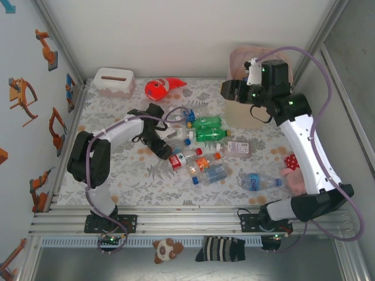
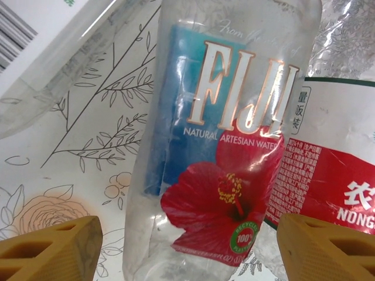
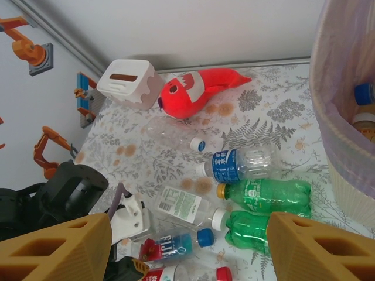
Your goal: Put the plastic bottles in the bin
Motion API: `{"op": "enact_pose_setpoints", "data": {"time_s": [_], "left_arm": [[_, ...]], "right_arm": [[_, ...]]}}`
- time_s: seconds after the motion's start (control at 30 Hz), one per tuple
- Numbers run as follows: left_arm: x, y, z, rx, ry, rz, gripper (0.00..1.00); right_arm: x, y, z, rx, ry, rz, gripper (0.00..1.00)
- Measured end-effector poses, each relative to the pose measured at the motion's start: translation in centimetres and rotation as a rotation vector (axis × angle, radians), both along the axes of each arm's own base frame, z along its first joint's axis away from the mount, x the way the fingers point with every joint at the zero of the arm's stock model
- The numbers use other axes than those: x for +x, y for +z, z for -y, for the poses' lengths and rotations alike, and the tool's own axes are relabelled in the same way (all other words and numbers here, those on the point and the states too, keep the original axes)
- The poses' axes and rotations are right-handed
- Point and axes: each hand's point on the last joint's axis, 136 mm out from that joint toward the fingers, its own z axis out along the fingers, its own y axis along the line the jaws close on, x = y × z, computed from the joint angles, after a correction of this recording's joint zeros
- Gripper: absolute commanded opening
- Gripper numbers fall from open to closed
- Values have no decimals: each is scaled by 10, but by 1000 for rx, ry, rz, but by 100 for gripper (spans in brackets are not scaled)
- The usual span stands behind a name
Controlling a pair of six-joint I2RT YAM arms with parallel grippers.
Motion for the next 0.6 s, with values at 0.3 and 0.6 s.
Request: {"op": "enact_pose_setpoints", "data": {"time_s": [0.3, 0.6], "left_arm": [[-6, -14, 5, 25, -22, -38, 73], [-9, -20, 6, 51, -32, -47, 62]], "right_arm": [[2, -8, 1, -9, -9, -10, 70], [3, -11, 1, -10, -9, -12, 70]]}}
